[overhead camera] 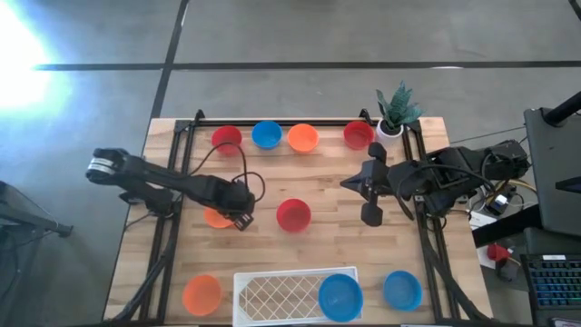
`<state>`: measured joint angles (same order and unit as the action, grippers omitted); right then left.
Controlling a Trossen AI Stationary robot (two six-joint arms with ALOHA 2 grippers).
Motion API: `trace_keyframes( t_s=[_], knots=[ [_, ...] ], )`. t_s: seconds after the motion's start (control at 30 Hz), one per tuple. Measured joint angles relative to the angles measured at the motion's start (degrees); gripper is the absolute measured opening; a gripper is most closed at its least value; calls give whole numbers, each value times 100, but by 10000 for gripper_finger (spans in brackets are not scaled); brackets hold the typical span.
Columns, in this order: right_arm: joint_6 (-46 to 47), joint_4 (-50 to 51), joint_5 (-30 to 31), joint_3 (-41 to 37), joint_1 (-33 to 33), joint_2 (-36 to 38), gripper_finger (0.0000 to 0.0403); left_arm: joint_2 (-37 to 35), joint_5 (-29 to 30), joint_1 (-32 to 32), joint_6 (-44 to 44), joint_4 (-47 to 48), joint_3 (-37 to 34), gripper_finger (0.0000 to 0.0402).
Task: Pick & Place Mini bowls
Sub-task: Put the middle orange bowl on the shelf
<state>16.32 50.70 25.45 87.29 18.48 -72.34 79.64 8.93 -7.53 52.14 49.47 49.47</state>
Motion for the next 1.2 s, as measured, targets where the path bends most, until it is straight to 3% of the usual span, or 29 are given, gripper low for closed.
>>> trace_keyframes(
  t_s=[0.37,0.7,1.0,1.2],
  knots=[
    [-3,2,-17,2,0,2,8,409,-190,-4,23,5,-7,99],
    [-26,4,-17,2,0,4,8,168,-644,-9,-237,68,0,99],
    [-24,2,-18,2,0,7,8,165,-607,-9,-398,87,-9,99],
    [-25,2,-17,2,0,7,8,165,-240,-13,-402,49,-116,99]
  ],
)
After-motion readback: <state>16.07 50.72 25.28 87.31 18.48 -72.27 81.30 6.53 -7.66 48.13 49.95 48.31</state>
